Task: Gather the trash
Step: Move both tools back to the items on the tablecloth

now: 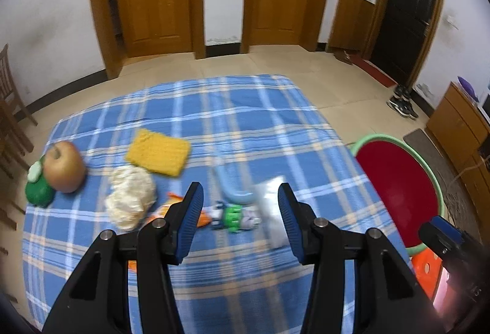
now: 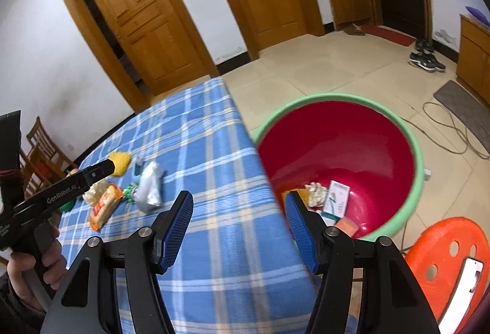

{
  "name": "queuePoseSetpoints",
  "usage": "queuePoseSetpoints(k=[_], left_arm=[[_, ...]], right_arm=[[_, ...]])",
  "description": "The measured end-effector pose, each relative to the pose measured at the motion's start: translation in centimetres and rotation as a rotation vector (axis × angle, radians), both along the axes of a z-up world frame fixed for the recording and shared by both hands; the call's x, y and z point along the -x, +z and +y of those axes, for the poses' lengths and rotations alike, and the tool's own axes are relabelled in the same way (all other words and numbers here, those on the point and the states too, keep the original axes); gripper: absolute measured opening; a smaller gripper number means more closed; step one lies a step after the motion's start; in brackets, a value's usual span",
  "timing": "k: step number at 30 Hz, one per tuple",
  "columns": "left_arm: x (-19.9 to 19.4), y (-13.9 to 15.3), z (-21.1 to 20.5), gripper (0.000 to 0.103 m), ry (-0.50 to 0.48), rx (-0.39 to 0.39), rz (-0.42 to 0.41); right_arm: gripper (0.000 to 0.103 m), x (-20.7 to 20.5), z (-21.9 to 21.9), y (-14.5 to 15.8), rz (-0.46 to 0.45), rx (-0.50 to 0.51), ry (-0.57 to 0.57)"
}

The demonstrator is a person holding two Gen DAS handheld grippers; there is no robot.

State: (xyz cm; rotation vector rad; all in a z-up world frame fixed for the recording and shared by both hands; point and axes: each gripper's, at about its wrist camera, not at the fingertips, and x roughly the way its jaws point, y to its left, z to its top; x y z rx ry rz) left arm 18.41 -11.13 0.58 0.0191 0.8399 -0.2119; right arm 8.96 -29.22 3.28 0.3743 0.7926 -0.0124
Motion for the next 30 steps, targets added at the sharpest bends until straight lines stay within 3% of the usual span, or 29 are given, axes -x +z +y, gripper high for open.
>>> queuePoseSetpoints(k=[9,12,18,30], left_arm=[[-0.4,-0.6,5.5,0.051,0.105,0.011,0.008],[-0.7,-1.2,7.1,0.059,0.142,0.008,0.011],[-1.5,-2.7,9.5,0.063,0.198,0.023,0.042],[-3.0,-5.4,11.1,0.063,0.206,0.065,0.095]], right_arm=[[0.064,-2.1,4.0,-0.2,0.017,0.025,0.074],[0.064,-2.8,5.4,-0.4,0.021,0.039,0.086],[0.064,-4.6,8.2,-1.3,0.039,0.05,0.133],[0.064,-7.9,11.9,-3.6,0.094,0.101,0.193]])
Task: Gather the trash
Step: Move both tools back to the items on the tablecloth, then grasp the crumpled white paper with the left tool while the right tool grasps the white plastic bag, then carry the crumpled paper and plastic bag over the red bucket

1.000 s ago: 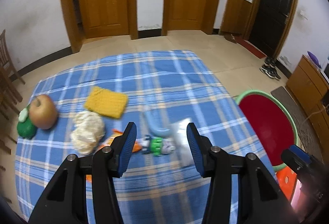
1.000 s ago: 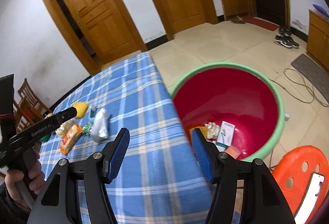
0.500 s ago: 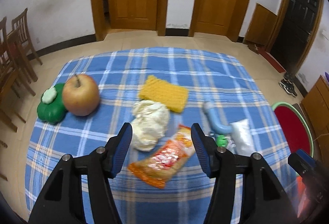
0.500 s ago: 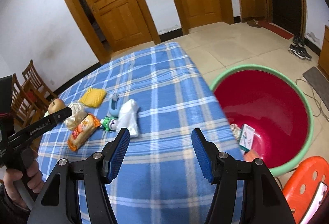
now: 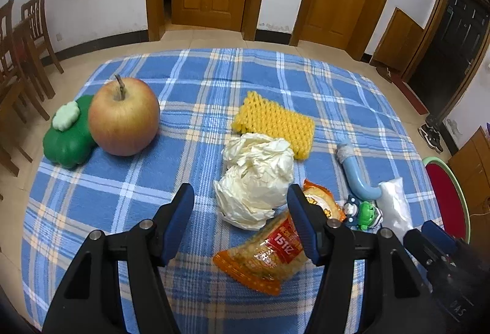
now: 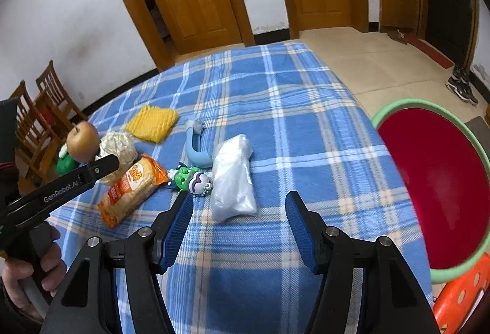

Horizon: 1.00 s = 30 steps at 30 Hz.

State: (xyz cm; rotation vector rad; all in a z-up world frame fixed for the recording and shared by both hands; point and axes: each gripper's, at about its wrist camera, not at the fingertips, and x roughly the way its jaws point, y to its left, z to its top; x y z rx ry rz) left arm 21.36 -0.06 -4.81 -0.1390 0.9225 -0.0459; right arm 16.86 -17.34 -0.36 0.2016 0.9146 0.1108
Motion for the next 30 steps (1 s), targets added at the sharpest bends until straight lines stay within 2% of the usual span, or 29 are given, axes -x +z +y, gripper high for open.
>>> queuePoseSetpoints(k=[7,9,11,12,13,14,18,30], left_arm=[[-0.6,-1.1,0.1,0.063,0.001,0.009,0.02],[-0.7,-1.1,0.1,0.063,-0.003,0.006,0.017],[-0.7,-1.1,0.0,0.063,-0.008,0.0,0.012],[-0.7,-1.1,0.0,0.059,-0.011,0.004,0.01],[-0.7,-1.1,-0.1,0.049,-0.02,0.014,0.01],[-0.7,-1.0,-0.1,0.045,-0.026,0.023,0.011],[-0.5,-0.6,-0.1,0.041,-0.032,0.025,-0.002],[1.2,1.9,-0.7,0.041,-0.057,0.031,-0.05]], right_arm=[[0.064,-0.7,0.7,-0.9,0.007,0.036,0.002],[0.058,-0.8,0.8,-1.1,0.011,0.038,0.008],[0.043,-0.9,1.0,-1.4,0.019,0.04,0.014],[0.041,-0.9,1.1,-1.4,0.022,0.038,0.017],[0.037,-0.9,1.2,-1.6,0.026,0.032,0.022],[0.036,-0.9,1.2,-1.7,0.026,0.028,0.025],[0.033,-0.8,1.2,-1.6,0.026,0.018,0.034],[0.033,0.7,0.5,-0.1,-0.012,0.001,0.016]])
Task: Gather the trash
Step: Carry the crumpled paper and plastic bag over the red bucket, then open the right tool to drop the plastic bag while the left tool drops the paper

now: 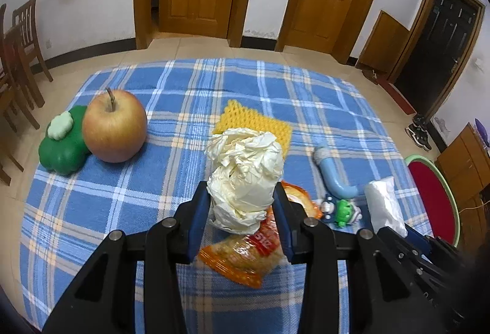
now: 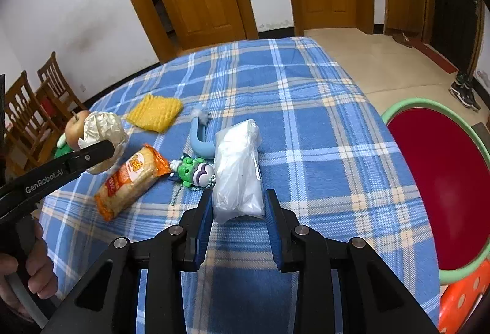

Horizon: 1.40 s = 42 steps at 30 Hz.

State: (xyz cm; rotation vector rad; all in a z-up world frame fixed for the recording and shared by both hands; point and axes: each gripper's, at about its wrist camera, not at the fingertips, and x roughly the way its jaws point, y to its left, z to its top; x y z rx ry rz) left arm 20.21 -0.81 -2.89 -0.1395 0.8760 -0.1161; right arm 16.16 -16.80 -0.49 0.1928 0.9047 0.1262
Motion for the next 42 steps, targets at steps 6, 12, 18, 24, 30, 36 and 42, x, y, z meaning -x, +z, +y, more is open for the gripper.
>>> queuePoseSetpoints(k=[6,12,18,24,30,36,42], left_arm=[[1.1,1.4,-1.2,0.041,-0.025,-0.004,-0.023],[2.2,2.6,-2.8,0.041,-0.058,-0.006,-0.041],[3.1,3.5,-5.0,0.041,-0.101,-0.011,-0.056],[3.8,4.0,-7.7,0.041,-0.157,-0.027,-0.067],[4.3,4.2,-11.0,0.041,-0.22,-0.033,-0.069],[4.5,4.1,-14.4,0.041,-0.28,-0.05,-0.063],[4.4,3.4,-17.9,0.041,-0.342,-0.066,-0.049]], right_arm=[[0.033,1.2,-0.8,1.2,-0.03,-0.013,-0.023],[0.033,2.7,-2.3,2.1,-0.045,-0.026,-0.057],[0.033,4.2,-4.3,2.9,-0.057,-0.039,-0.094],[0.033,5.7,-7.2,3.3,-0.068,-0.05,-0.156],[0.033,6.9,-10.7,3.1,-0.067,-0.066,-0.234],[0.033,8.2,-13.9,2.7,-0.06,-0.084,-0.298],[0.033,9.0,-16.5,2.1,-0.049,-0.091,-0.351]])
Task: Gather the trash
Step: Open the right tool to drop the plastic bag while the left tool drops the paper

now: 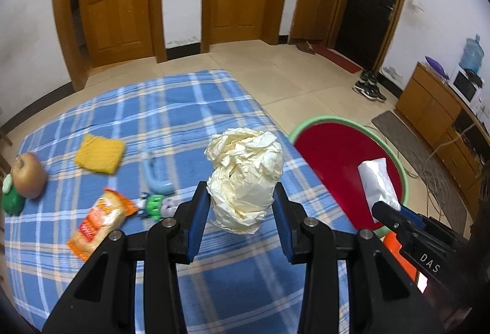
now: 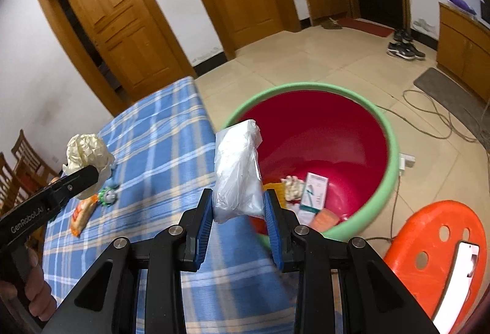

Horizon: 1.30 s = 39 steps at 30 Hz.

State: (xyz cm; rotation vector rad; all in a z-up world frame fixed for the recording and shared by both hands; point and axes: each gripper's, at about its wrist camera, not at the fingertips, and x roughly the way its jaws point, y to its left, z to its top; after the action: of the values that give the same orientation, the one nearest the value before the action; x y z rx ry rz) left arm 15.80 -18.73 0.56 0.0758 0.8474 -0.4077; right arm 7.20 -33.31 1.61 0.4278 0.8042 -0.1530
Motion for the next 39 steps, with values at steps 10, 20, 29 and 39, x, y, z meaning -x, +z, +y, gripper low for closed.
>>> queuePoseSetpoints(k=[10,20,29,39], left_arm=[[-0.7,-1.6,-5.5,0.041,-0.095,-0.041,0.023],[-2.0,-3.0,-10.2,0.041,-0.174,-0.062,0.042],[-2.4,-3.3,-11.3,0.054,-0.185,-0.069,0.04],[-2.4,-2.6,-10.0,0.059,-0.155,-0.047,0.036]], right_arm=[[0.034,0.4,-3.8,-1.4,0.028,-0.012,-0.071],[0.035,0.1,-5.9,-2.4,0.048,-0.03,-0.099],[0.036,-0.1,-6.7,-2.6,0.043,-0.04,-0.12],[0.037,0.4,-6.1,-2.0,0.029,-0.04,-0.109]])
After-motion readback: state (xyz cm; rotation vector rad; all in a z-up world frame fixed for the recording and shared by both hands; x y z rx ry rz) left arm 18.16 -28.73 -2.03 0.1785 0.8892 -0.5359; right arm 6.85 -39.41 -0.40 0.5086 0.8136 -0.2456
